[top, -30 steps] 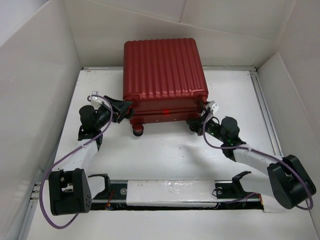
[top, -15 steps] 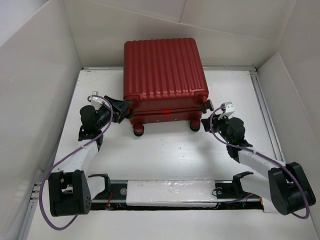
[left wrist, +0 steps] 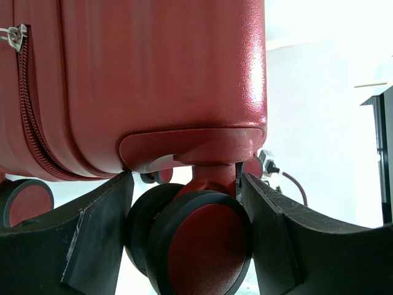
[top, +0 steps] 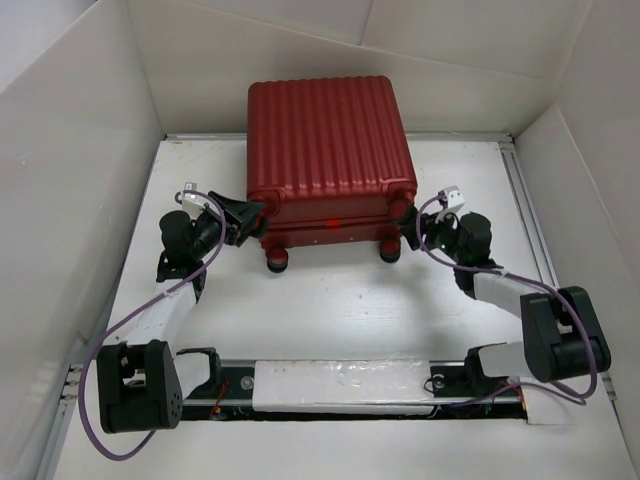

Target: Pack the luggage

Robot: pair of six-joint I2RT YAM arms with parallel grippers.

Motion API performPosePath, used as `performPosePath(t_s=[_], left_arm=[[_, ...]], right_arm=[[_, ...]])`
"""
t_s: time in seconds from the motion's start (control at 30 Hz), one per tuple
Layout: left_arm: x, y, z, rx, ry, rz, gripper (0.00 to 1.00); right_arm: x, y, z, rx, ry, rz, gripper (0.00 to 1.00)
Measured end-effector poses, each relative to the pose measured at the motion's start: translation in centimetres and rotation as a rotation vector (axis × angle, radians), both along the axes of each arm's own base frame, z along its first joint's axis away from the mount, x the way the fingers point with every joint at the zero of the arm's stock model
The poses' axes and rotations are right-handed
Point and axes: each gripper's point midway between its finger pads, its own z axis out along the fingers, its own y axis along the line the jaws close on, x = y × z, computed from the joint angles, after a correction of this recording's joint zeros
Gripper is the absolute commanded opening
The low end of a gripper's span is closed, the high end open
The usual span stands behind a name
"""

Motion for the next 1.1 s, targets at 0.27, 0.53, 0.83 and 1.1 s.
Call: performPosePath(t_s=[0.27, 0.53, 0.83, 1.1], left_arm=[[0.0, 0.0, 0.0, 0.001, -0.001, -0.001, 0.0], [0.0, -0.1, 0.0, 0.005, -0.003, -0.004, 0.0], [0.0, -0.1, -0.1, 0.005, -0.002, 0.001, 0.0], [0.3, -0.2, -0.1, 0.012, -0.005, 0.028, 0.0]], right_arm=[[1.0, 0.9, 0.2, 0.028, -0.022, 0.121, 0.15], [1.0, 0.9, -0.1, 0.064, -0.027, 0.119, 0.0], [-1.0, 3.6, 0.3, 0.112, -0.102, -0.018, 0.0], [-4.0, 10.2, 0.7, -0.025, -0.172, -0.135, 0.0]])
